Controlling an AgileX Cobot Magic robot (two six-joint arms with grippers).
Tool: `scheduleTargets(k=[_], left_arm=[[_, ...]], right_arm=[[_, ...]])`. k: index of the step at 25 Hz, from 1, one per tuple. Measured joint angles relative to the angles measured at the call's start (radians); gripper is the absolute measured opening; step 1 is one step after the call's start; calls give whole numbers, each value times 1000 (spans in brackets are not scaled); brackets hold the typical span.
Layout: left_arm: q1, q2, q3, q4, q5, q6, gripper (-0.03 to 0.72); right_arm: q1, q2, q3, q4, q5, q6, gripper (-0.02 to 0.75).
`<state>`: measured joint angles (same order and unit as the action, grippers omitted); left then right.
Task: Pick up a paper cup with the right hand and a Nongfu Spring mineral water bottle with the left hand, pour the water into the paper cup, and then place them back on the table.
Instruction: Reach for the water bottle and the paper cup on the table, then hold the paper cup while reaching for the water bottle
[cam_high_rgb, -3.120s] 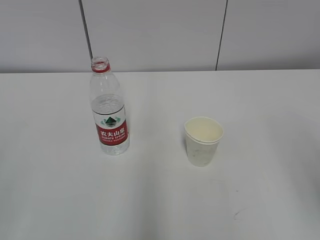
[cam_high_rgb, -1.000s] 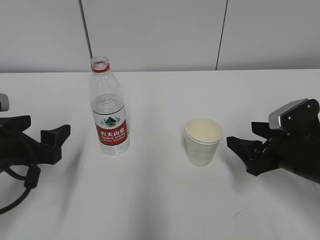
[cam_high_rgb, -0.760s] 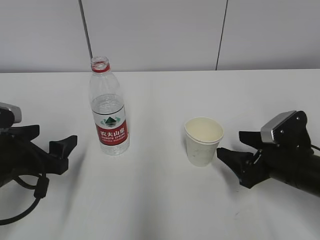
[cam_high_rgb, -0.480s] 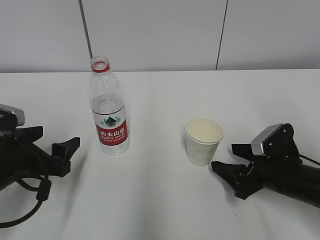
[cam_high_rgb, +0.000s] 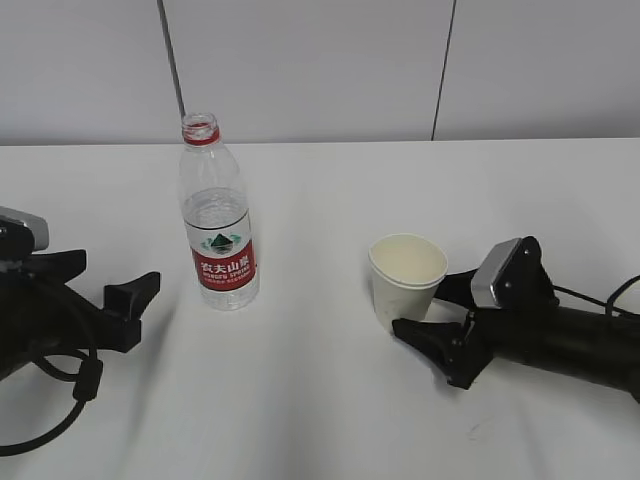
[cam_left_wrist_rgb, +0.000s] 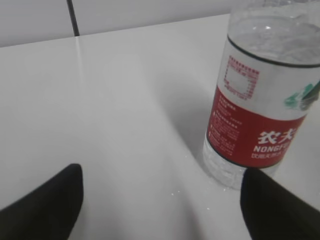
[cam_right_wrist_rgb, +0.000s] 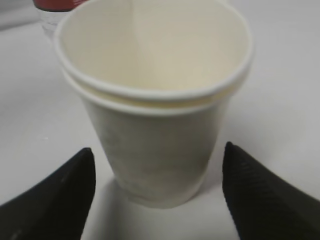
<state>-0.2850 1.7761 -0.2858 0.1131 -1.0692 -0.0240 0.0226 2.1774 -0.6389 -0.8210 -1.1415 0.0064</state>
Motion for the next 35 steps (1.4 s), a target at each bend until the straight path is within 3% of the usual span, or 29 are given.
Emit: scheduleTargets(k=[17,23,35], left_arm=[[0,14,-1,71,-58,-14,586],[0,75,-21,115,-69,-57,585],[-1,146,-122,212,-68,-101,585]], right_arm=[[48,58,-93,0,-4,18,586],[51,63,-100,12,-4,18,479],[51,14,-109,-7,-4,51,464]])
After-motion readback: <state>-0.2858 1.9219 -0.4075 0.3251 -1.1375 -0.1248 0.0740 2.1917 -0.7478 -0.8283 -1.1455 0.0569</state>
